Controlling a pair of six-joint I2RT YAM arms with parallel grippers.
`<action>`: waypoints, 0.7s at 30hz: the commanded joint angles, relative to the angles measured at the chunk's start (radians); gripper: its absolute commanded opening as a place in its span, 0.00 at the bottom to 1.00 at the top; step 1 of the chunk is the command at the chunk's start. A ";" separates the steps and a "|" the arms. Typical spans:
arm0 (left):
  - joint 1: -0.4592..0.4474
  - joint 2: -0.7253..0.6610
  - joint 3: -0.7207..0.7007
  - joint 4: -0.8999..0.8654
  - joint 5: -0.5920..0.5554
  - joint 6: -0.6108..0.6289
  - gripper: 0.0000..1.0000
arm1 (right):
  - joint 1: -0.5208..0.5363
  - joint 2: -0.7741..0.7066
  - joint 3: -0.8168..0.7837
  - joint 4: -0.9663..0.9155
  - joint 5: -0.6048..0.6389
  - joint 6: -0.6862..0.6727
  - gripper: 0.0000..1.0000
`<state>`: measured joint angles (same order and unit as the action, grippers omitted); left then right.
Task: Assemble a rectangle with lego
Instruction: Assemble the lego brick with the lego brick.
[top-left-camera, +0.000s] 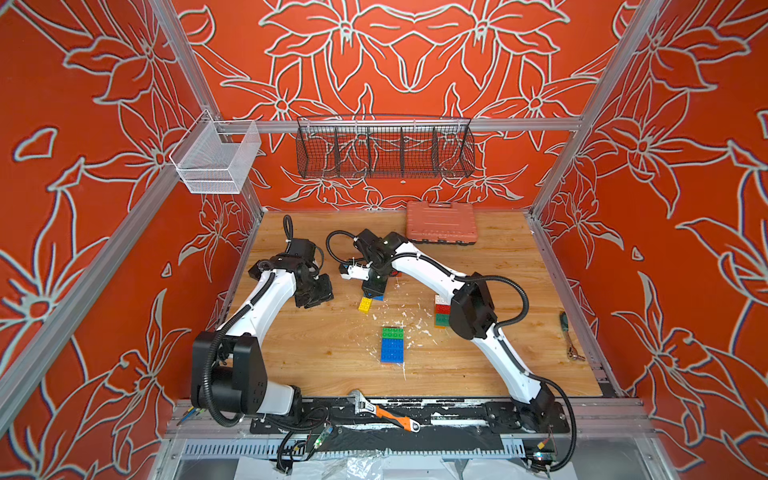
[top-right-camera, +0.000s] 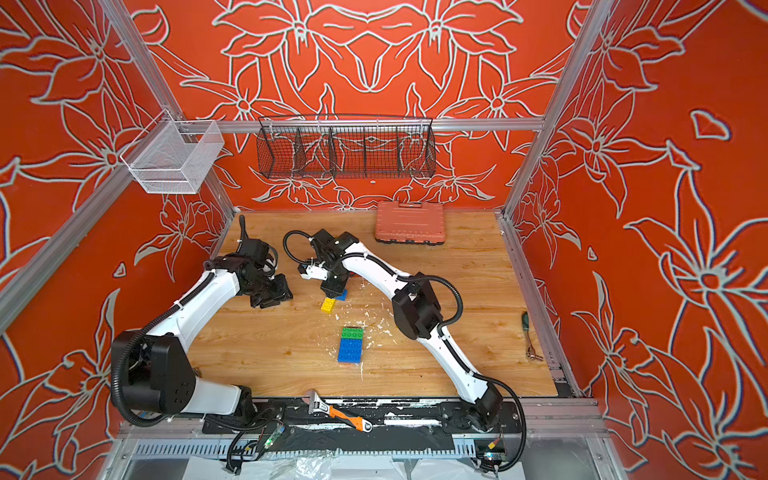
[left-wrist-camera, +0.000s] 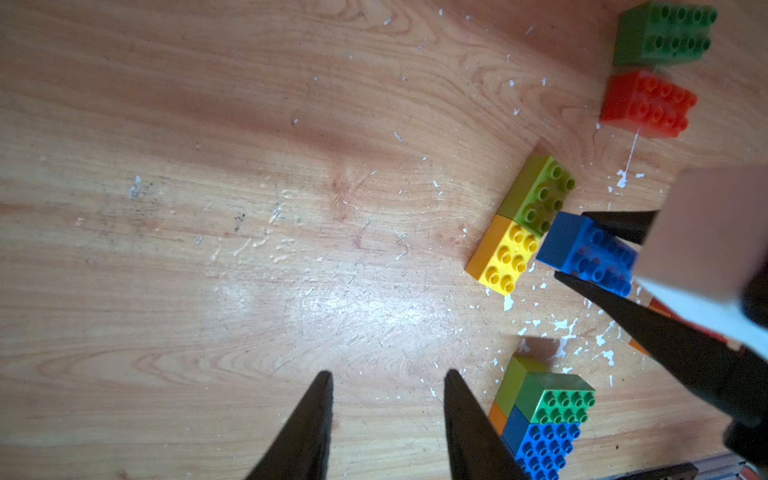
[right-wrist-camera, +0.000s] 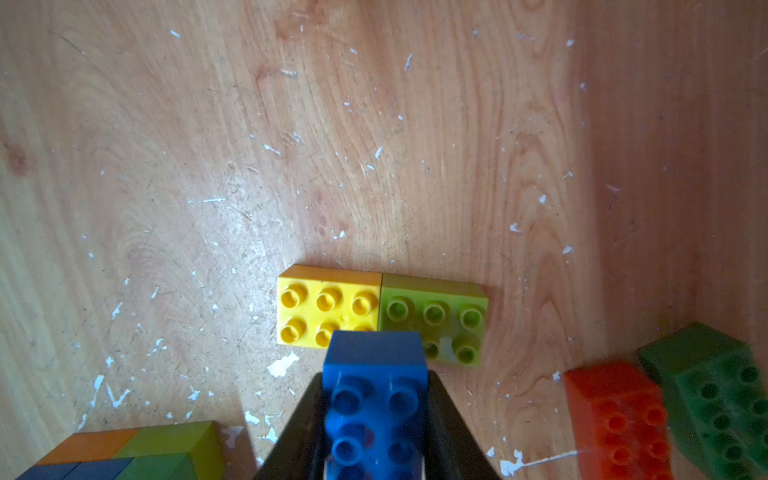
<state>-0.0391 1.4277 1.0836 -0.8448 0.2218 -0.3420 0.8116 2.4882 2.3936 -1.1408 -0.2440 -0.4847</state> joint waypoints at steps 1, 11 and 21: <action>0.004 -0.019 -0.010 0.002 0.007 -0.014 0.43 | 0.005 0.038 0.041 -0.025 -0.008 0.016 0.14; 0.004 -0.015 -0.011 0.003 0.006 -0.012 0.43 | 0.009 0.063 0.065 -0.031 0.008 0.015 0.13; 0.004 -0.017 -0.011 0.000 0.001 -0.008 0.43 | 0.011 0.072 0.071 -0.025 -0.005 0.016 0.13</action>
<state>-0.0391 1.4277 1.0798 -0.8425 0.2218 -0.3447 0.8139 2.5401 2.4279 -1.1408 -0.2436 -0.4774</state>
